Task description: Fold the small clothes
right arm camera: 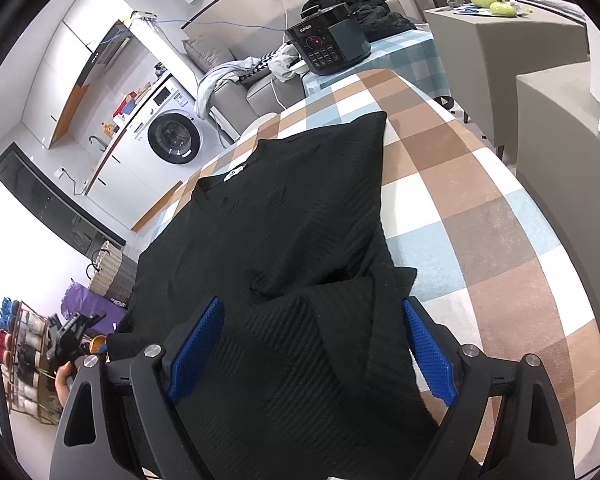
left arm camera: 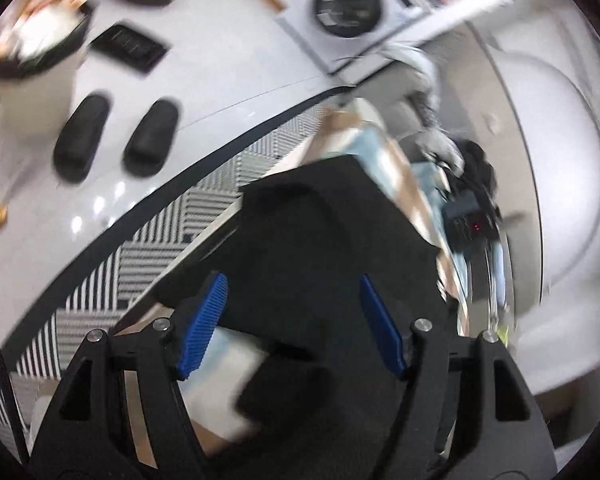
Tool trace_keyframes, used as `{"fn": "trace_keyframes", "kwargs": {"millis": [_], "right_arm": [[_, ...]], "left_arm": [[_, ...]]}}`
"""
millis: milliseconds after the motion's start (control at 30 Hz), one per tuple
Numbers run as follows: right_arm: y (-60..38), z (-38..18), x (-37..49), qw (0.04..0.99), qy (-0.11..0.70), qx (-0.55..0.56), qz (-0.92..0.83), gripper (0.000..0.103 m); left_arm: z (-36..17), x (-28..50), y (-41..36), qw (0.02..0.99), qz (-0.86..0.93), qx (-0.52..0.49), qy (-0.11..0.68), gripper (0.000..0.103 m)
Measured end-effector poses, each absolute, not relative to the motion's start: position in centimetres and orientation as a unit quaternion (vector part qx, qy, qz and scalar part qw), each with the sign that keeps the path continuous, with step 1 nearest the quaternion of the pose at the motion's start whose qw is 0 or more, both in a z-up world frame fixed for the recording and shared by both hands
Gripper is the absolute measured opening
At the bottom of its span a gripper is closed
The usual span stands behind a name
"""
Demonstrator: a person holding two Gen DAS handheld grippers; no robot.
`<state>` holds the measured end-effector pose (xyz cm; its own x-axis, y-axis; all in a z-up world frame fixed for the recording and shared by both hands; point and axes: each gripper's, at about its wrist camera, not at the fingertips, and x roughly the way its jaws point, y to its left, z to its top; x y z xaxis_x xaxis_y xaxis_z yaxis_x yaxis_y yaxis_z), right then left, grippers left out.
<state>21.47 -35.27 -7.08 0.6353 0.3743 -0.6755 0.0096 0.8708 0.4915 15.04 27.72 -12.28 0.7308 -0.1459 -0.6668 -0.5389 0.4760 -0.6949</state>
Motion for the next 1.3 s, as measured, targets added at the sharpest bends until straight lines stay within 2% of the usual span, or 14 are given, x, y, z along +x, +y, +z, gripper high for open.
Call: {"fn": "trace_keyframes", "kwargs": {"millis": [400, 633, 700, 767, 833, 867, 933, 1100, 1300], "right_arm": [[-34.5, -6.8, 21.9, 0.877, 0.417, 0.22, 0.097, 0.09], [-32.6, -7.9, 22.7, 0.875, 0.448, 0.161, 0.092, 0.092], [-32.4, -8.1, 22.6, 0.874, 0.452, 0.153, 0.091, 0.092], [-32.5, -8.3, 22.5, 0.874, 0.453, 0.152, 0.091, 0.092], [-32.5, -8.7, 22.4, 0.871, 0.458, 0.151, 0.092, 0.092], [-32.3, -9.0, 22.4, 0.868, 0.465, 0.145, 0.096, 0.092], [-32.0, -9.7, 22.4, 0.864, 0.477, 0.13, 0.095, 0.092], [-32.0, -12.2, 22.9, 0.846, 0.52, 0.1, 0.065, 0.092], [-32.1, -12.5, 23.0, 0.849, 0.517, 0.088, 0.068, 0.092]], "left_arm": [[-19.8, 12.9, 31.1, 0.694, 0.118, -0.603, 0.375, 0.065], [-21.9, 14.8, 30.9, 0.675, 0.099, -0.632, 0.367, 0.065], [-21.9, 15.3, 31.0, 0.682, 0.101, -0.631, 0.356, 0.058], [-21.3, 15.6, 31.0, 0.697, 0.098, -0.625, 0.338, 0.033], [-19.9, 16.1, 30.8, 0.719, 0.095, -0.604, 0.33, 0.015], [-19.4, 16.5, 30.7, 0.729, 0.102, -0.59, 0.331, 0.012], [-18.3, 16.9, 30.5, 0.744, 0.102, -0.575, 0.325, 0.008], [-15.0, 17.4, 29.7, 0.776, 0.095, -0.544, 0.304, 0.008], [-8.6, 18.8, 25.7, 0.847, 0.073, -0.438, 0.293, 0.008]]}}
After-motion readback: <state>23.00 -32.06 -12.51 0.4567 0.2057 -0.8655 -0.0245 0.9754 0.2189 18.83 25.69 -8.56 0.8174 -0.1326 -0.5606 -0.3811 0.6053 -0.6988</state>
